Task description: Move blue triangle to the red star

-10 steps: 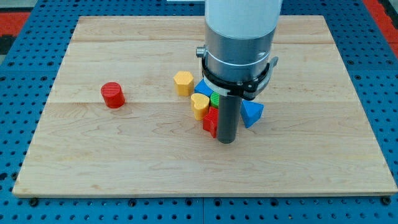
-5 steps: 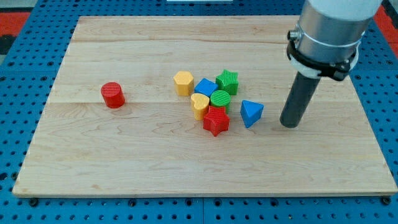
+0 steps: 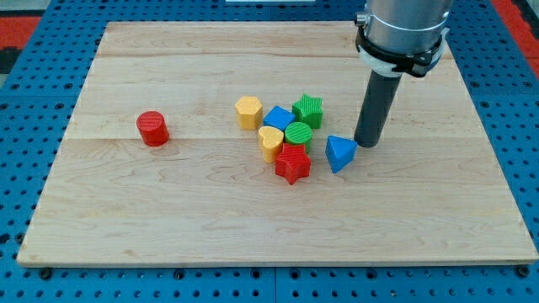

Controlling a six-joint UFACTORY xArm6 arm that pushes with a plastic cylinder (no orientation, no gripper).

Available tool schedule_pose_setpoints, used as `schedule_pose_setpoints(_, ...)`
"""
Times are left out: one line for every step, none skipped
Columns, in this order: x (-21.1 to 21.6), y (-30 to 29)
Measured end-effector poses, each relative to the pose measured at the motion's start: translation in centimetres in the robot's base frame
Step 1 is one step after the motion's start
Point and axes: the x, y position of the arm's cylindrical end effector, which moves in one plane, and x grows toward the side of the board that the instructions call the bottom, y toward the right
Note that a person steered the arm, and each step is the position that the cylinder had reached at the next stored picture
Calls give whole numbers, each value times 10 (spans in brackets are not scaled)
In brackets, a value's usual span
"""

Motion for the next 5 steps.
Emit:
schedule_pose_setpoints(7, -1)
schedule_pose_setpoints(13, -7)
schedule_pose_setpoints(13, -29)
schedule_pose_setpoints(13, -47)
schedule_pose_setpoints(13, -54)
